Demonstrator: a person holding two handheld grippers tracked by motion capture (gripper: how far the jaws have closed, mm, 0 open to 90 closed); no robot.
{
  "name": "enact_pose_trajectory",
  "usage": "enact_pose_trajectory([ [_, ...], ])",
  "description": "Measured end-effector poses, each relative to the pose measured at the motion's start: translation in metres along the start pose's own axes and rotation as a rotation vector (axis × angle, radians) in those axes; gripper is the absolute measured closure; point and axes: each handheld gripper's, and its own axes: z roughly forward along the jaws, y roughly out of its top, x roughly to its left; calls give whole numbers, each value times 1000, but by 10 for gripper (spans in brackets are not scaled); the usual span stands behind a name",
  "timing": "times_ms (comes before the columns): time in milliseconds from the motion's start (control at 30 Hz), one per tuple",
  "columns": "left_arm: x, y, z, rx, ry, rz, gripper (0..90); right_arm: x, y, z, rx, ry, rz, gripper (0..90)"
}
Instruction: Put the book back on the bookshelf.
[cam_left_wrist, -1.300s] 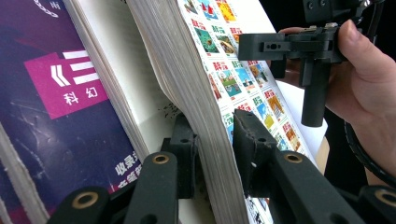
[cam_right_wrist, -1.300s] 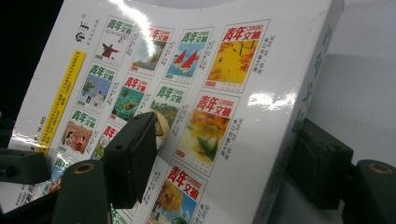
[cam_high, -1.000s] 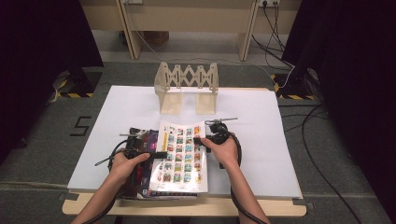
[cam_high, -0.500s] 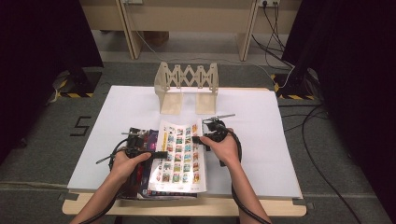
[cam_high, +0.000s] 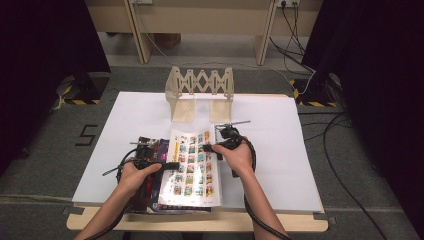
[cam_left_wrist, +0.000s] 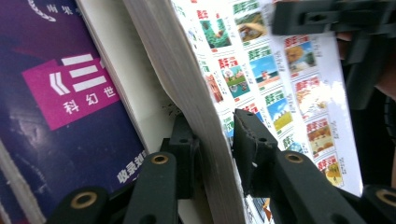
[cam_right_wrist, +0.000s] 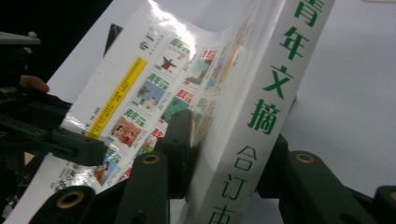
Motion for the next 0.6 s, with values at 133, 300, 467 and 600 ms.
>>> enact_pose_trajectory([
  [133, -3, 1, 0, -20, 0, 1, 615, 10, 3, -14, -44, 7, -5, 692],
  [300, -8, 0, -5, -45, 52, 73, 517, 15, 7, -26, -101, 51, -2, 732],
  [467, -11, 0, -22, -117, 120, 135, 458, 21, 12, -29, -96, 54, -12, 739],
  [600, -12, 1, -36, -168, 181, 180, 414, 21, 13, -32, -101, 51, -12, 740],
])
